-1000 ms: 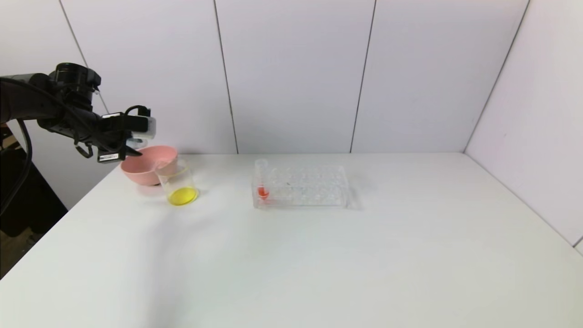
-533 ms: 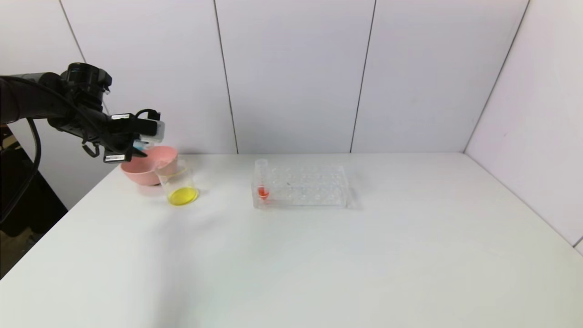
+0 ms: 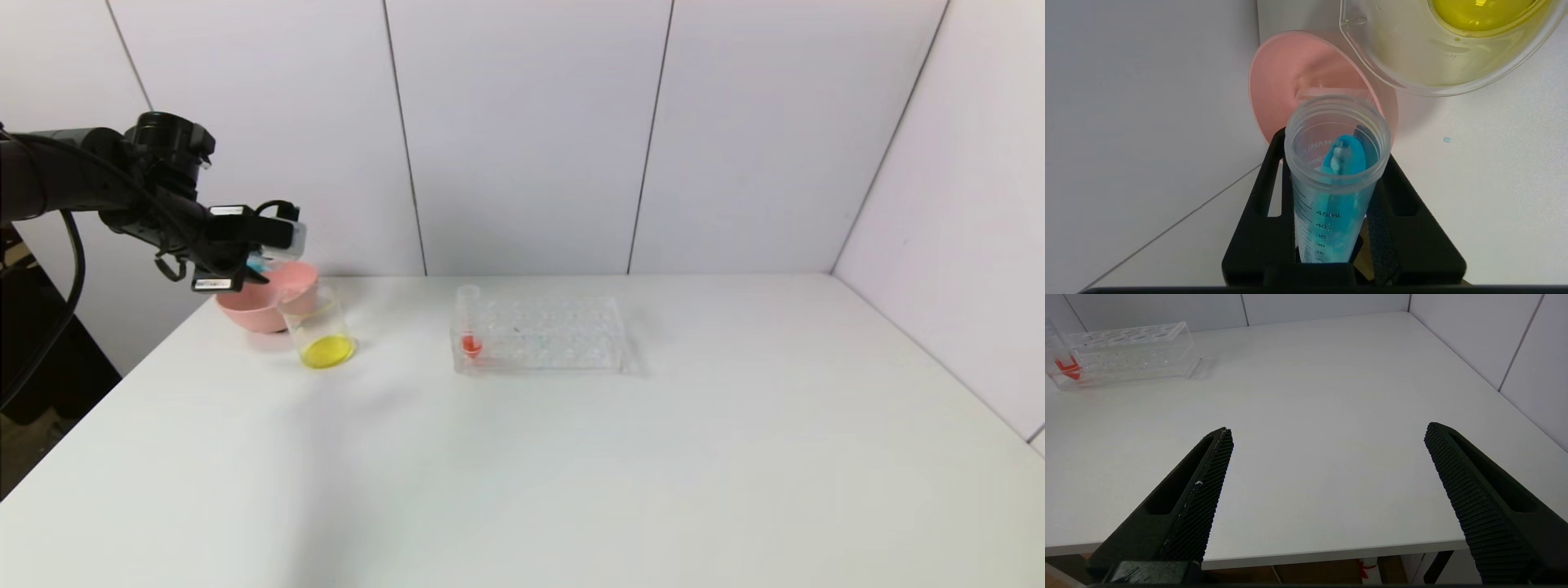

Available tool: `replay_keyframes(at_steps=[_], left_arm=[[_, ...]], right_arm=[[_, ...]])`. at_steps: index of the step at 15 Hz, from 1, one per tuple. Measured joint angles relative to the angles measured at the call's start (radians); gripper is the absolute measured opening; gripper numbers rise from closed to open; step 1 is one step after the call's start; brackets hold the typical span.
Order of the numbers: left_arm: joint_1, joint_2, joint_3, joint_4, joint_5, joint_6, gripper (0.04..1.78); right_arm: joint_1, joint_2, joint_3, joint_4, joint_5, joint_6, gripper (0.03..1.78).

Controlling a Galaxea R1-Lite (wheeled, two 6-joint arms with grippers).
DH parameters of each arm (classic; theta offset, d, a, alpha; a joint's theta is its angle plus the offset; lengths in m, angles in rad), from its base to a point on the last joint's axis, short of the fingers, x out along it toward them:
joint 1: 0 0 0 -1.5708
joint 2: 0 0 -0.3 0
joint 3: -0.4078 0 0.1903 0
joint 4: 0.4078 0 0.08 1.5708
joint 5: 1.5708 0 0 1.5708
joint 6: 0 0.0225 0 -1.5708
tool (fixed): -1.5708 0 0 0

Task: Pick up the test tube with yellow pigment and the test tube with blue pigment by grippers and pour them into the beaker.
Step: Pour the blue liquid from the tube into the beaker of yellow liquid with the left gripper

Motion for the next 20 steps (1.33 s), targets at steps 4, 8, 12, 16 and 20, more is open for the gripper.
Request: replay_keyframes(at_steps=[4,8,12,16,20], left_arm=[[-0.009,-0.001,0.000,0.000,0.013,0.000,0.50],[-0.018,-0.001,0.000,-0.001,0.035,-0.001,0.50],[-0.031,-0.001,0.000,-0.003,0.059,0.000,0.50],[-0.044,-0.001,0.000,-0.005,0.112,-0.001,0.50],[-0.052,0.001,0.000,-0.006,0.123,0.000,0.50]], right_arm=[[0.000,0.000,0.000,0.000,0.000,0.000,1.71],[0.000,0.000,0.000,0.000,0.000,0.000,1.71],[0.000,0.000,0.000,0.000,0.000,0.000,1.71],[0.000,0.000,0.000,0.000,0.000,0.000,1.71],[0.000,0.000,0.000,0.000,0.000,0.000,1.71]])
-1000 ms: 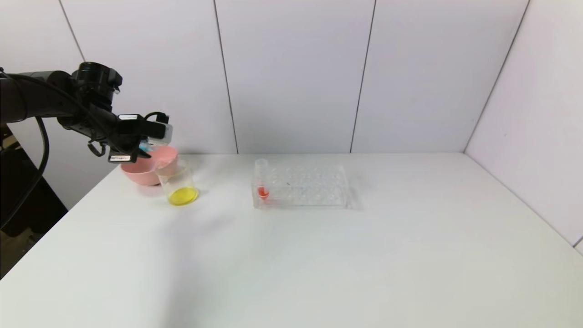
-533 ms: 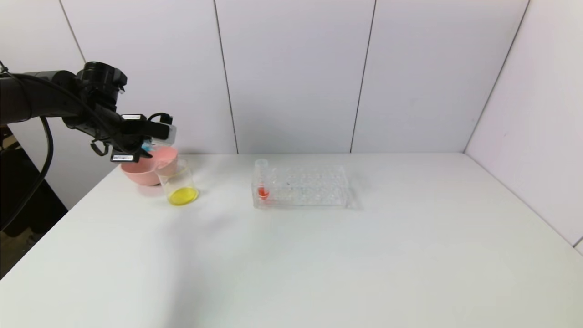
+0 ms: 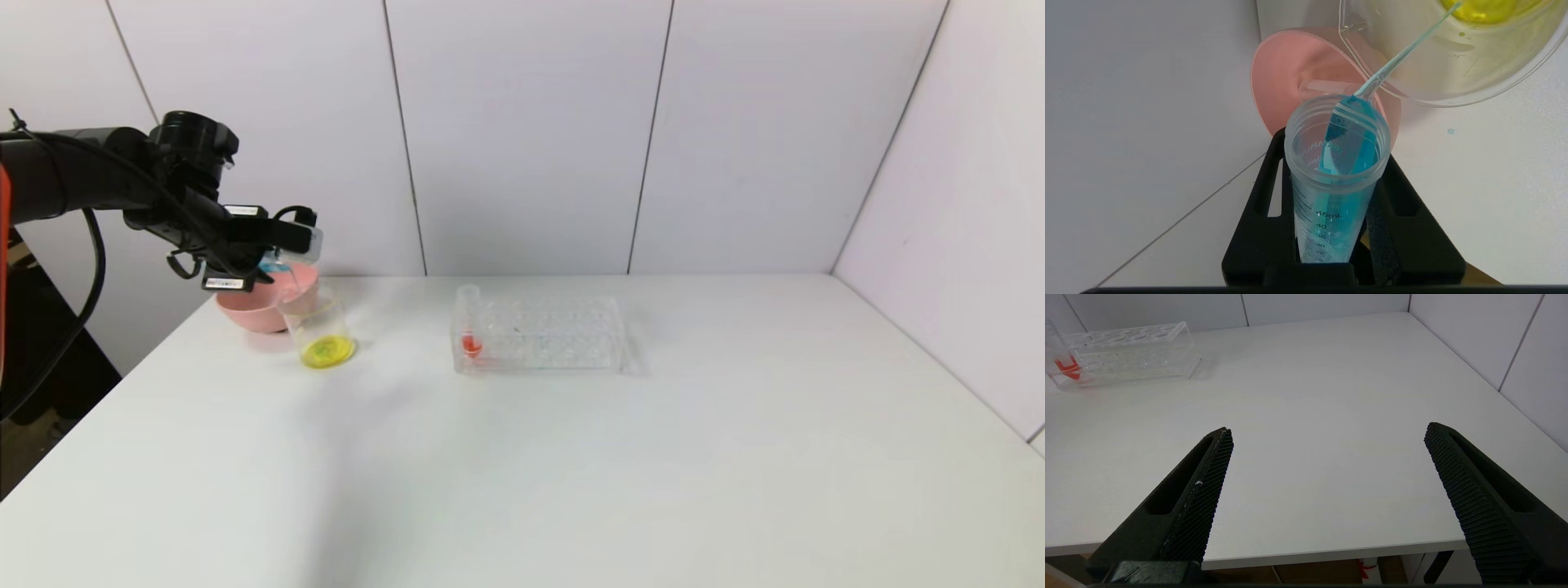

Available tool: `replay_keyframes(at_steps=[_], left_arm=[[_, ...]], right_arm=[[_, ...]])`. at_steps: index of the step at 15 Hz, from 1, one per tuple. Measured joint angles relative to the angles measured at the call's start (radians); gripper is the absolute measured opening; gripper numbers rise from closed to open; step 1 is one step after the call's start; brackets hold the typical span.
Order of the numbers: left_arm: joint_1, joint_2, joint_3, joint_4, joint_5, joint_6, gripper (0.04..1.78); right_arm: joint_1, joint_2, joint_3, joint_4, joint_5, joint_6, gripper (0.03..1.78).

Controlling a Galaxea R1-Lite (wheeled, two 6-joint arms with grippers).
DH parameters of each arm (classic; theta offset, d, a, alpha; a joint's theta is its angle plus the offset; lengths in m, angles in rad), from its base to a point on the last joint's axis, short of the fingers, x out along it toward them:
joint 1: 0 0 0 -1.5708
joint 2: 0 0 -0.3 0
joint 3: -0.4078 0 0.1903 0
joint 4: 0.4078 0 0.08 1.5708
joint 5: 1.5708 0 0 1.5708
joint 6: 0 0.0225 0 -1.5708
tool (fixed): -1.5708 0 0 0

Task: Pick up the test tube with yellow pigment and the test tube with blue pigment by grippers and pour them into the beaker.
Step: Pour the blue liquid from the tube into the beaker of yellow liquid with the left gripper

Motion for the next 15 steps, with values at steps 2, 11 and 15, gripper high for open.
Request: replay_keyframes(at_steps=[2,11,15], left_arm=[[-0.003,0.001,0.000,-0.002,0.007,0.000,0.50],[-0.016,0.004,0.000,-0.006,0.035,0.001,0.50],[-0.017,0.004,0.000,-0.006,0.038,0.001,0.50]], right_arm=[[0.000,0.000,0.000,0.000,0.000,0.000,1.71],[0.000,0.000,0.000,0.000,0.000,0.000,1.71],[0.000,0.000,0.000,0.000,0.000,0.000,1.71]])
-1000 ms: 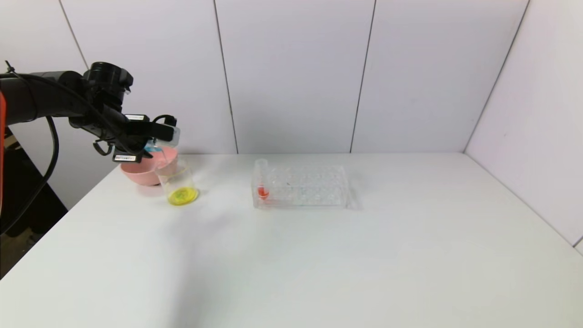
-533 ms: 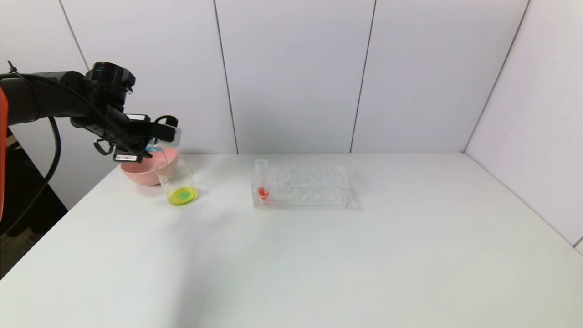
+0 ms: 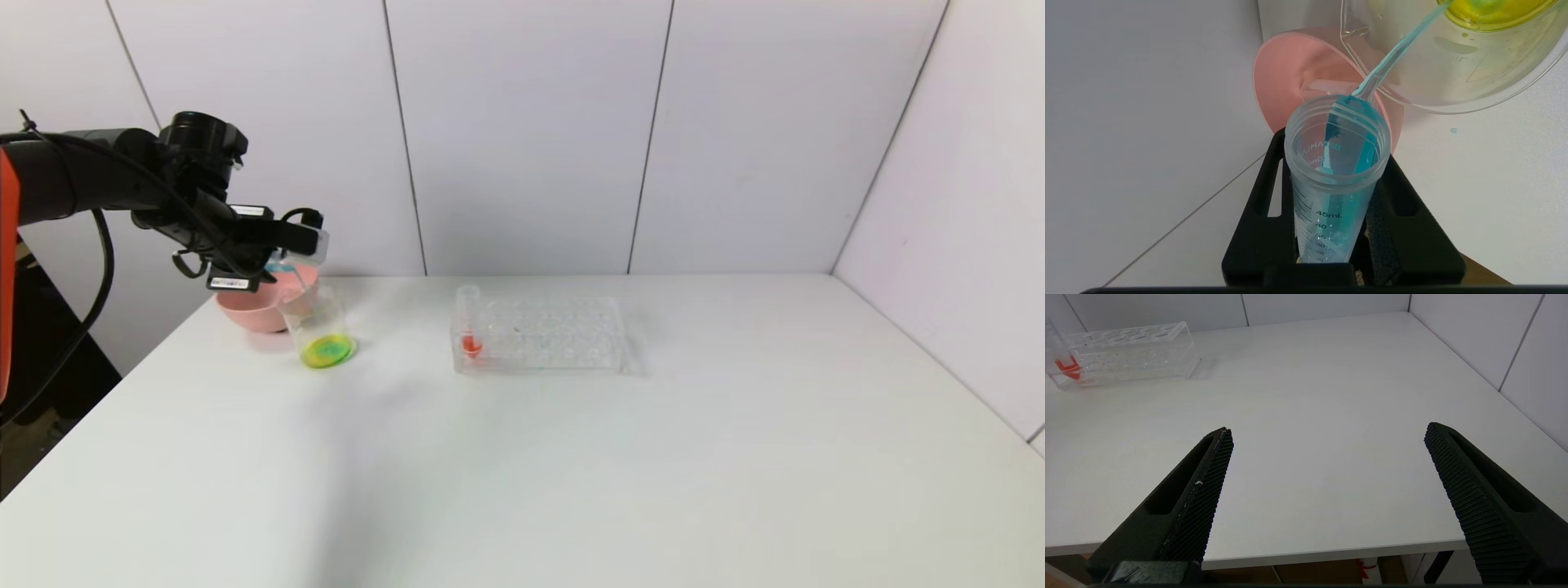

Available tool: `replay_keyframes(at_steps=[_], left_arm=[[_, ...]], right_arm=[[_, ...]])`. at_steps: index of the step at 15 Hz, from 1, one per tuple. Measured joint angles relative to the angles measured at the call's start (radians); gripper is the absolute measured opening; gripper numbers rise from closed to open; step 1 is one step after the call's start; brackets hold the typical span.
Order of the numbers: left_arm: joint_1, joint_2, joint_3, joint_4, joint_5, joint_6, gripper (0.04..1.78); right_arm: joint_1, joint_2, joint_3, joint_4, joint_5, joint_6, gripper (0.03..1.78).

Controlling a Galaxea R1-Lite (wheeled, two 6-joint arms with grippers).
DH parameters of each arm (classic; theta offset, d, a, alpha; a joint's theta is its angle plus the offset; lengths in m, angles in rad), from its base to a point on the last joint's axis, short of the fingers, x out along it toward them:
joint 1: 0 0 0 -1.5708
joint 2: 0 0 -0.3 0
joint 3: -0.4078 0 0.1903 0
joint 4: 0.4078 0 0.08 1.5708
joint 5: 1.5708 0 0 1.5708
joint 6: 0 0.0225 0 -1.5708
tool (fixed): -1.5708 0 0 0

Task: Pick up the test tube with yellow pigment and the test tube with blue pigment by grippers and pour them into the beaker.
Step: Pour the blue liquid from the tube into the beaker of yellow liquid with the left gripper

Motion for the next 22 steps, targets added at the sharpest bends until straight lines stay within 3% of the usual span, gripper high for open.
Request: replay_keyframes(at_steps=[22], left_arm=[[-0.013,0.002,0.000,0.001,0.051,0.013,0.50]], right_arm=[[0.000,0.000,0.000,0.000,0.000,0.000,1.71]])
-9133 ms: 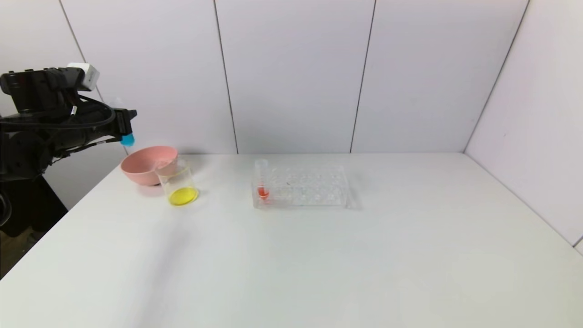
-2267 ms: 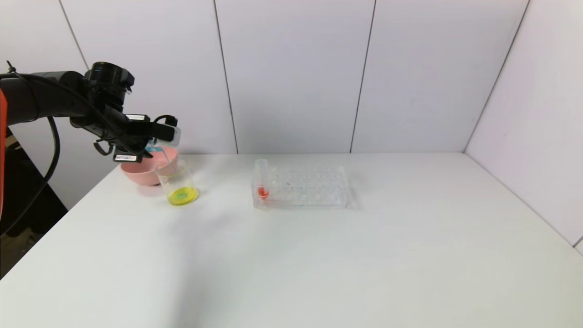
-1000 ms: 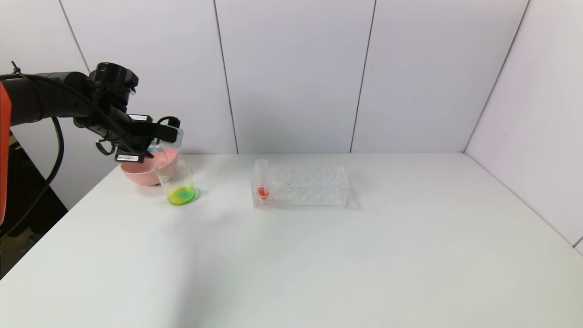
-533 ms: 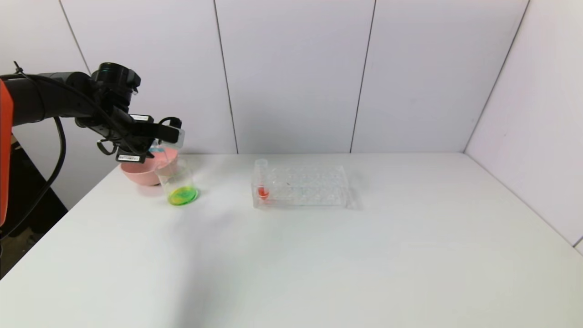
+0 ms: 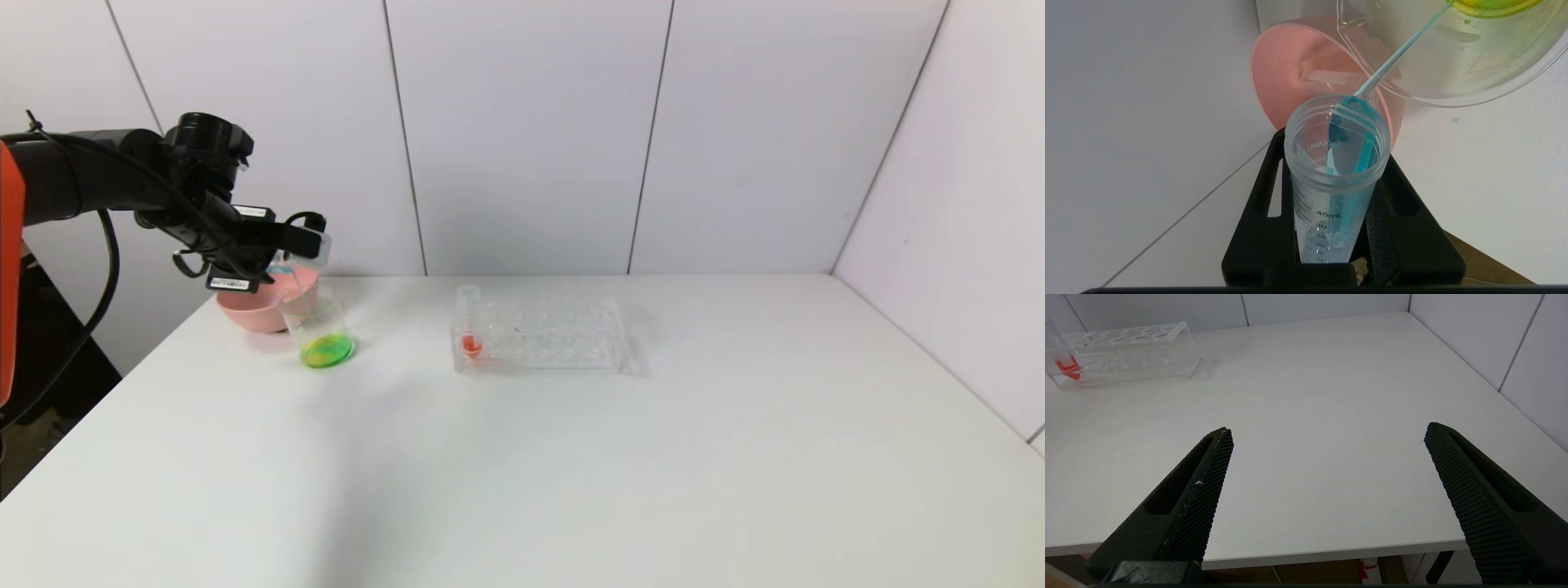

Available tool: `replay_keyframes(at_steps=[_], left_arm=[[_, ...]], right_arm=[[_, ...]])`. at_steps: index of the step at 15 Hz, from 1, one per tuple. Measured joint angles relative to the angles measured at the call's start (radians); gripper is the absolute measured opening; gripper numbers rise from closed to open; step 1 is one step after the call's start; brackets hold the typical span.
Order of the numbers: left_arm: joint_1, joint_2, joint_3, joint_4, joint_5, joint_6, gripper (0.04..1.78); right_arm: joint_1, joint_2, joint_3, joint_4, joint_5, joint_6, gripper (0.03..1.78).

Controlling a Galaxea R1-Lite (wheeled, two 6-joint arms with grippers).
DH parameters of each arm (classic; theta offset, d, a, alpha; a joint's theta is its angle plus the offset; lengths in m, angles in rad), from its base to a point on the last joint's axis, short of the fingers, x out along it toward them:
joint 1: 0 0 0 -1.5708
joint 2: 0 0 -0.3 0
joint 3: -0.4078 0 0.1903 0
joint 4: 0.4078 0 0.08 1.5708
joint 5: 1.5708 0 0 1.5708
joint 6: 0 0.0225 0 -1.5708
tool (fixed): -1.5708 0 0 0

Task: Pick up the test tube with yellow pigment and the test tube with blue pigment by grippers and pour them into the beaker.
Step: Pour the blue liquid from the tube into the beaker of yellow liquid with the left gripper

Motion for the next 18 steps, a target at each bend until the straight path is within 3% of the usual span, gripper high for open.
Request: replay_keyframes(at_steps=[18], left_arm=[[-0.009,0.000,0.000,0.001,0.023,0.003,0.50]], right_arm=[[0.000,0.000,0.000,0.000,0.000,0.000,1.71]])
